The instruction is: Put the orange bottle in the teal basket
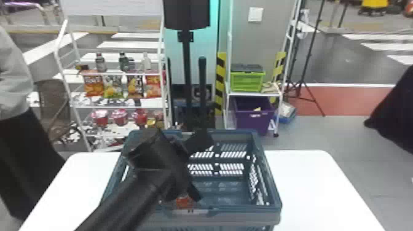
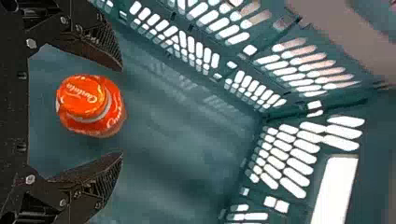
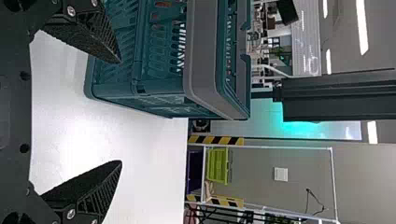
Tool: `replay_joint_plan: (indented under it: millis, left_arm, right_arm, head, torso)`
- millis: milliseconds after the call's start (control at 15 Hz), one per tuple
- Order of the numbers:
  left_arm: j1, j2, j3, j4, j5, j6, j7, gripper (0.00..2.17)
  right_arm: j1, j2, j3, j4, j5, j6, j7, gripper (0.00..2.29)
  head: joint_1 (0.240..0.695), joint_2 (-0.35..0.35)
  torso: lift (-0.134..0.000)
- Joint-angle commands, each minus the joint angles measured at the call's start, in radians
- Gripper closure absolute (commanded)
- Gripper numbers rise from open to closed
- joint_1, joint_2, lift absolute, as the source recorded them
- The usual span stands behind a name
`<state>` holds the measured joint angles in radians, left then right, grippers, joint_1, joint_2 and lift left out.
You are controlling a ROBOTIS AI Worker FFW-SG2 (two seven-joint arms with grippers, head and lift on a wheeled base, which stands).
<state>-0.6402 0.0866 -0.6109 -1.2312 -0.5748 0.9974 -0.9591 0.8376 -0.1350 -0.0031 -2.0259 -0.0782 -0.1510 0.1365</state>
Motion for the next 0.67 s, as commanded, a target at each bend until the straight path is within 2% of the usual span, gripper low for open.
replay_joint_plan:
  millis: [0, 333, 600]
  left_arm:
    - [0.016, 0.001, 0.053, -0.062, 0.0, 0.021, 0.002, 0.31]
    - [0.047, 0.004, 0.168, -0.175, 0.001, 0.054, -0.001, 0.31]
    - [0.132, 0.01, 0.281, -0.389, 0.015, 0.177, -0.001, 0.31]
  right_arm:
    - [0.0, 0.0, 0.0, -0.002, 0.0, 0.0, 0.0, 0.12]
    - [0.003, 0.0, 0.0, -0.004, 0.0, 0.0, 0.0, 0.12]
    - [0.006, 0.0, -0.002, -0.008, 0.0, 0.003, 0.0, 0.12]
  head:
    - [0.499, 0.0]
    - [0.499, 0.0]
    - [0.499, 0.0]
  torso:
    - [0.0]
    - [0.0]
    - [0.0]
